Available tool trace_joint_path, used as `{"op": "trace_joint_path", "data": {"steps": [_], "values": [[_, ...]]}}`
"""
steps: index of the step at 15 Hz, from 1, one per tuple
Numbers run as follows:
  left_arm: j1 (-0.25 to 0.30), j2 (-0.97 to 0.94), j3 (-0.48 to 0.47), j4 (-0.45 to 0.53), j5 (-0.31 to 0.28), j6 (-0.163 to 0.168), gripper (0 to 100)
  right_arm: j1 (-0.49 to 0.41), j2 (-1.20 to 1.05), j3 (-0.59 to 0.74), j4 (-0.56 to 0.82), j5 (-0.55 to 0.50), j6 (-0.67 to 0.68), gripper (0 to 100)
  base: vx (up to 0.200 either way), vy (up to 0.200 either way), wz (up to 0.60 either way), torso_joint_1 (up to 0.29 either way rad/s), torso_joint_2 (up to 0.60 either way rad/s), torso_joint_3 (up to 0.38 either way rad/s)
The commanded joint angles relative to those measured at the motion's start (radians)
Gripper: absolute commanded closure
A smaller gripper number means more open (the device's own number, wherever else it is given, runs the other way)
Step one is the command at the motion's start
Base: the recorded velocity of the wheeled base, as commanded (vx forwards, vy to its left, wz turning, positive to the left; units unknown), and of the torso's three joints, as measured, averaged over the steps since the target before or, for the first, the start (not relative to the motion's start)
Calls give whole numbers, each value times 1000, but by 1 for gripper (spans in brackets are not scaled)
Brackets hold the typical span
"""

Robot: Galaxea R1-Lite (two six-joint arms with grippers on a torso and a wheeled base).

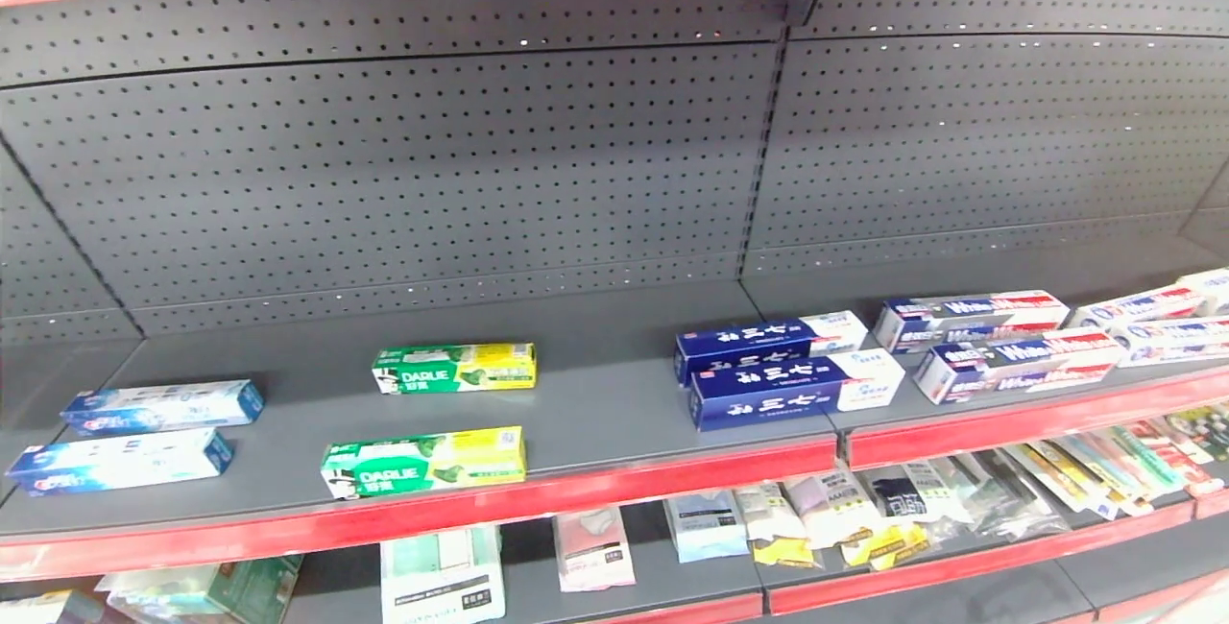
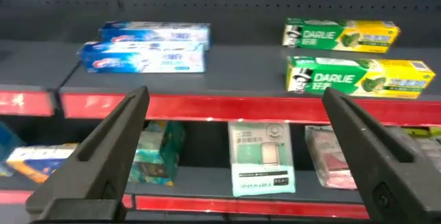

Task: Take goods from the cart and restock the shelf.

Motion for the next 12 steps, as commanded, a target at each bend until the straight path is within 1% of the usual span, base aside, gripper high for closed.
{"op": "trace_joint_path", "data": {"steps": [1, 4, 8, 9, 10, 11, 12], "values": [[1, 5, 0, 0, 0, -1, 0, 0, 2, 0, 0, 1, 0, 0, 0, 0, 600, 2, -2, -7], [1, 5, 0, 0, 0, 2, 0, 0, 2, 0, 0, 1, 0, 0, 0, 0, 600, 7, 4, 2], [1, 5, 0, 0, -12, 21, 0, 0, 2, 0, 0, 1, 0, 0, 0, 0, 0, 0, 0, 0], [1, 5, 0, 10, -35, 25, 0, 0, 2, 0, 0, 1, 0, 0, 0, 0, 0, 0, 0, 0], [1, 5, 0, 13, -70, 44, 0, 0, 2, 0, 0, 1, 0, 0, 0, 0, 0, 0, 0, 0], [1, 5, 0, 15, -78, 56, 0, 0, 2, 0, 0, 1, 0, 0, 0, 0, 0, 0, 0, 0], [1, 5, 0, 35, -75, 61, 0, 0, 2, 0, 0, 1, 0, 0, 0, 0, 0, 0, 0, 0]]}}
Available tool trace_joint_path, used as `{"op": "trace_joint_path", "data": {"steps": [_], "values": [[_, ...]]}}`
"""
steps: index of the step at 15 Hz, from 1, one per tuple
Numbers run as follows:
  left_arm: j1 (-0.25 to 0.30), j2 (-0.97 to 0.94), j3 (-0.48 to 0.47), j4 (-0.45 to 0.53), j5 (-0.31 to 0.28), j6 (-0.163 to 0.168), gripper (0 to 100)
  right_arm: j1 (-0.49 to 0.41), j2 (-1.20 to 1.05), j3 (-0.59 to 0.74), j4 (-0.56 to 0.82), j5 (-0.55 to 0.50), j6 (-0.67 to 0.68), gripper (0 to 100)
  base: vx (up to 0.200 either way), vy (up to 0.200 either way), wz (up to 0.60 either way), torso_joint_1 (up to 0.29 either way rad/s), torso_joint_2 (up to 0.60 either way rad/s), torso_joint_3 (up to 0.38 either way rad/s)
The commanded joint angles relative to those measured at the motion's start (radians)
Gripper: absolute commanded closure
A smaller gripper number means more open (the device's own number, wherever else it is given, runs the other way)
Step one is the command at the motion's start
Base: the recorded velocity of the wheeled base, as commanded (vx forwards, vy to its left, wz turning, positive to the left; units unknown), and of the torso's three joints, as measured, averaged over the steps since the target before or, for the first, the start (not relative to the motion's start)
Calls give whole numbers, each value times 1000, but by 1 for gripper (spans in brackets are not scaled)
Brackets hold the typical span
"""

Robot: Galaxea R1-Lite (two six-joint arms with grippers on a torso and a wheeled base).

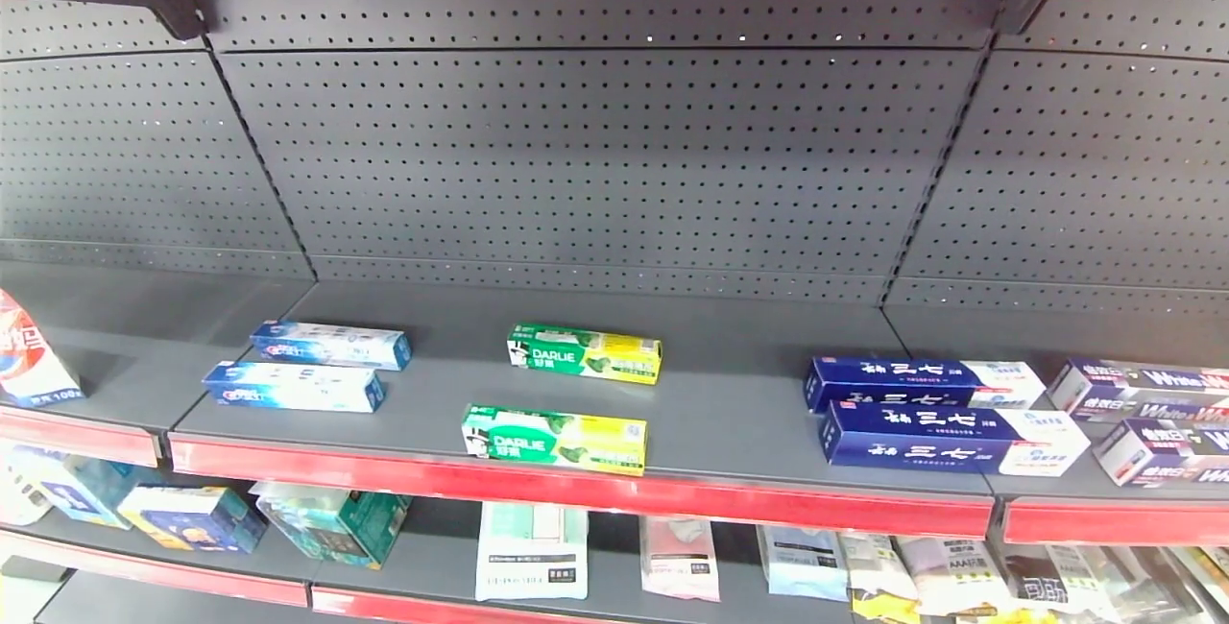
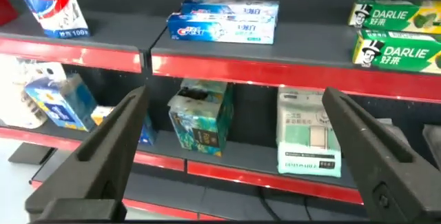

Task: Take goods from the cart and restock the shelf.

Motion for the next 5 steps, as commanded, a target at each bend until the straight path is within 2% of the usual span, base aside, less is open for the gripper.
{"op": "trace_joint_path", "data": {"steps": [1, 3, 5], "values": [[1, 5, 0, 9, 5, -5, 0, 0, 2, 0, 0, 1, 0, 0, 0, 0, 0, 0, 0, 0], [1, 5, 0, 10, 21, -32, 0, 0, 2, 0, 2, 1, -1, 0, 0, 0, 0, 0, 0, 0], [1, 5, 0, 10, 21, -35, 0, 0, 2, 0, 0, 1, -4, 0, 0, 0, 0, 0, 0, 0]]}}
